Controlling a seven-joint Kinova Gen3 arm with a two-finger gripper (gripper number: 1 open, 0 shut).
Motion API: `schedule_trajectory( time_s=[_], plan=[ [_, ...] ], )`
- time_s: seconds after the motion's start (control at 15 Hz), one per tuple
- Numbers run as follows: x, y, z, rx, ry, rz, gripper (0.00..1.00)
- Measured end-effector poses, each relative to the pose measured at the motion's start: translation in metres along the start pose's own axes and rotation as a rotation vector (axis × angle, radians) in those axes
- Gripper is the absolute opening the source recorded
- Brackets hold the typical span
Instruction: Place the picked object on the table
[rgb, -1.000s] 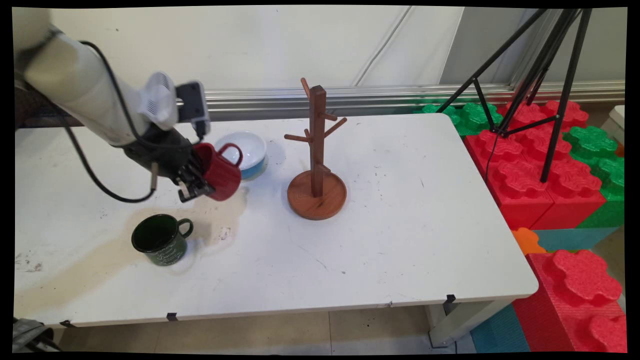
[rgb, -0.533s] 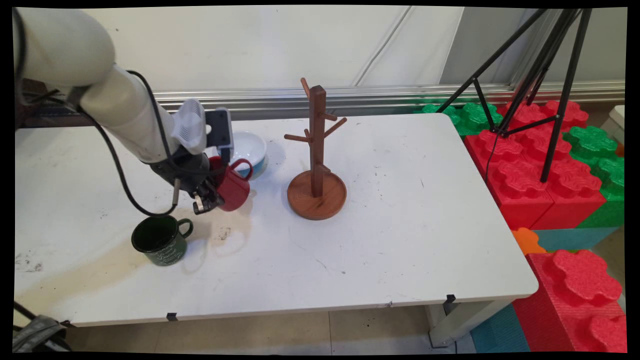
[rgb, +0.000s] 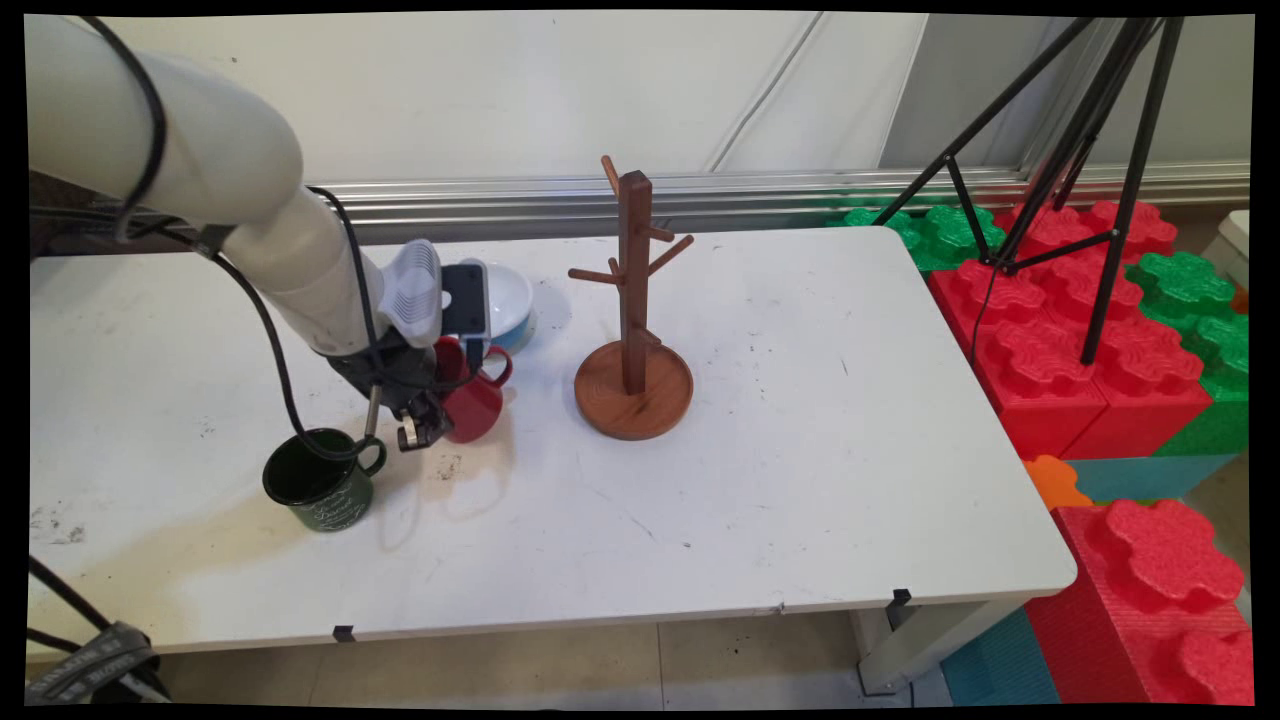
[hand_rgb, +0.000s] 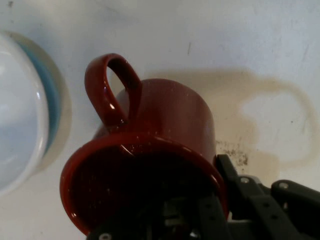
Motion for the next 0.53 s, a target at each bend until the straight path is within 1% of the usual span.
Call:
schedule_trajectory(
  time_s=[0.53],
  plan=[
    [0.005,0.006,0.018,0.002,-0.049,0.018,0.00]
  ],
)
